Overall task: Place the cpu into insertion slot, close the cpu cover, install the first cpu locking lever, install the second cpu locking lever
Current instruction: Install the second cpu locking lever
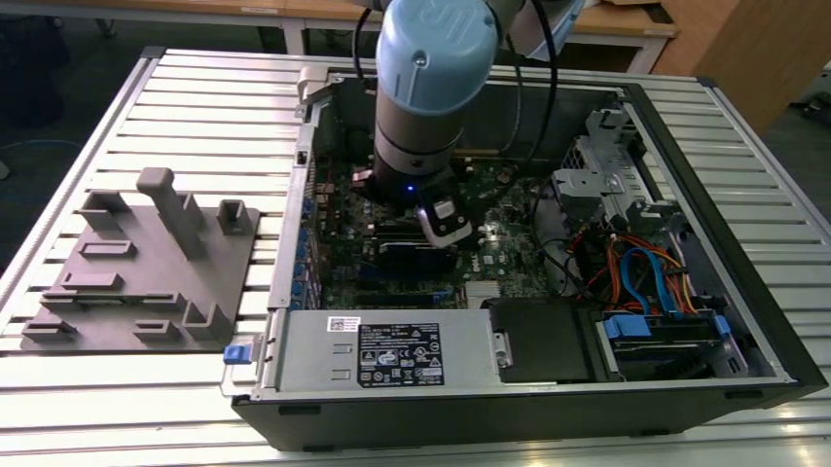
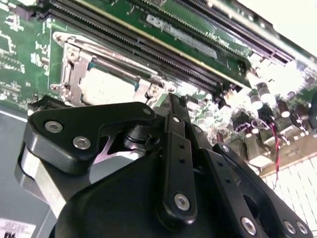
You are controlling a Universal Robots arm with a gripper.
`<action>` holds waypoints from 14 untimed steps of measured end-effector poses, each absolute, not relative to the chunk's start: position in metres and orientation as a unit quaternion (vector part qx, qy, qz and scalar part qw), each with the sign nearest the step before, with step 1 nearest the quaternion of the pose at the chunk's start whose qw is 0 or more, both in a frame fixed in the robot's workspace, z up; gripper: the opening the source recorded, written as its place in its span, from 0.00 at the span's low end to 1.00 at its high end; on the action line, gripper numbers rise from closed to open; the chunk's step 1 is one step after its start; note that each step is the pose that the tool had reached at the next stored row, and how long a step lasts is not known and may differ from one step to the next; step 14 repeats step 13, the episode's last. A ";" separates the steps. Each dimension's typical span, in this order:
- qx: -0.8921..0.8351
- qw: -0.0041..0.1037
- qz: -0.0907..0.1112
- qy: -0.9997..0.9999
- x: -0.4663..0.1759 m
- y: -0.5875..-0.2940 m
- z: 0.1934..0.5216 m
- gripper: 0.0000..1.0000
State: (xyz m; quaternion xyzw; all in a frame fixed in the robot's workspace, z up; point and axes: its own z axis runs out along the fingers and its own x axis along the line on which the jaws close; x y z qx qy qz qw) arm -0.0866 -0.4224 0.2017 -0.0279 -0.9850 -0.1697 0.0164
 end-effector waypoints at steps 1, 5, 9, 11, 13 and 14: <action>-0.028 0.016 -0.170 -0.985 -0.087 -0.422 0.204 0.10; -0.028 0.016 -0.170 -0.985 -0.087 -0.422 0.216 0.10; -0.028 0.016 -0.170 -0.985 -0.087 -0.422 0.218 0.10; -0.028 0.016 -0.170 -0.985 -0.087 -0.422 0.218 0.10; -0.028 0.016 -0.171 -0.985 -0.087 -0.422 0.218 0.10; -0.028 0.016 -0.171 -0.985 -0.087 -0.422 0.218 0.10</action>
